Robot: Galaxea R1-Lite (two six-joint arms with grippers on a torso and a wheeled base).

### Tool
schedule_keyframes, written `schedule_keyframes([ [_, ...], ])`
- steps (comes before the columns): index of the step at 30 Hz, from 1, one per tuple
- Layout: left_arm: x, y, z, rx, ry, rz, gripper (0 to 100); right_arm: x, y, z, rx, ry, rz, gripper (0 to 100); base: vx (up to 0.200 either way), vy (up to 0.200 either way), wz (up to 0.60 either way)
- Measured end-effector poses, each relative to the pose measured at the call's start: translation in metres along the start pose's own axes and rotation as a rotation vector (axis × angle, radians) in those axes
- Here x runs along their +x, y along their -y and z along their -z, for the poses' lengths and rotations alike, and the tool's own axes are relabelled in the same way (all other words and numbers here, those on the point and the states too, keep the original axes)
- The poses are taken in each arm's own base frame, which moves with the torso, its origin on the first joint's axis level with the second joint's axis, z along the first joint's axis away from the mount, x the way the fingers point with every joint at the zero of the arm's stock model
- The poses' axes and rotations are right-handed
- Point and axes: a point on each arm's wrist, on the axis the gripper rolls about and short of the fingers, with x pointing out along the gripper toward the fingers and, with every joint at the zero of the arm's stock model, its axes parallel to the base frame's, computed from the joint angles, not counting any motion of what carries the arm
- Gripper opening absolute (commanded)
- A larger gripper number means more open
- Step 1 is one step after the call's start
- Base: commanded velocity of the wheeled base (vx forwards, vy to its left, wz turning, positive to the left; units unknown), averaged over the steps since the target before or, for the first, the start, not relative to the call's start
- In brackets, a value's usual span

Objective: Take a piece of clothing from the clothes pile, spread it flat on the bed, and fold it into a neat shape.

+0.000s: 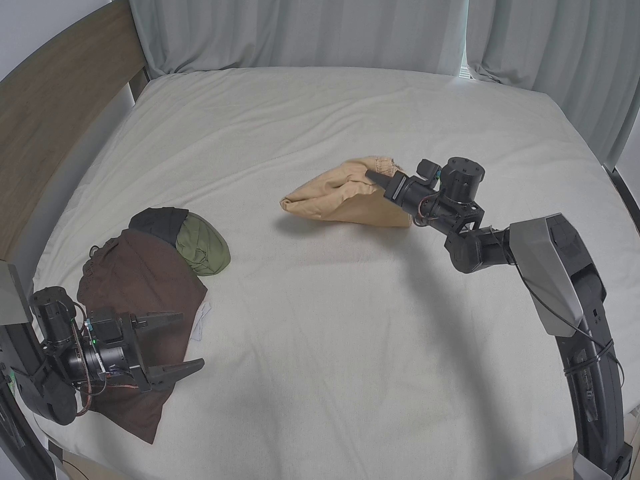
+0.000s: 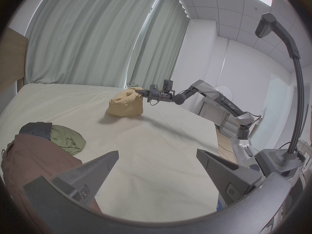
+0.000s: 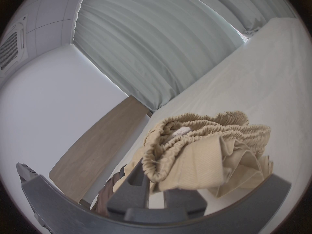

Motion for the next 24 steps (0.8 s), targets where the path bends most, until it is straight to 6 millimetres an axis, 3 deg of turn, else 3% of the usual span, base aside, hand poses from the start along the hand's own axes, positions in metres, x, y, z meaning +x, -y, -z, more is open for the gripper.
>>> schedule_keyframes([
  [16,0.0,0.0,0.0,0.002,0.001,-0.002,100,-0.047,0.021,0.072,0.075,-0.147,0.107,0,0.0,0.0,0.0],
  [24,0.0,0.0,0.0,0.001,0.001,-0.001,100,-0.057,0.022,0.097,0.093,-0.188,0.119,0,0.0,0.0,0.0],
])
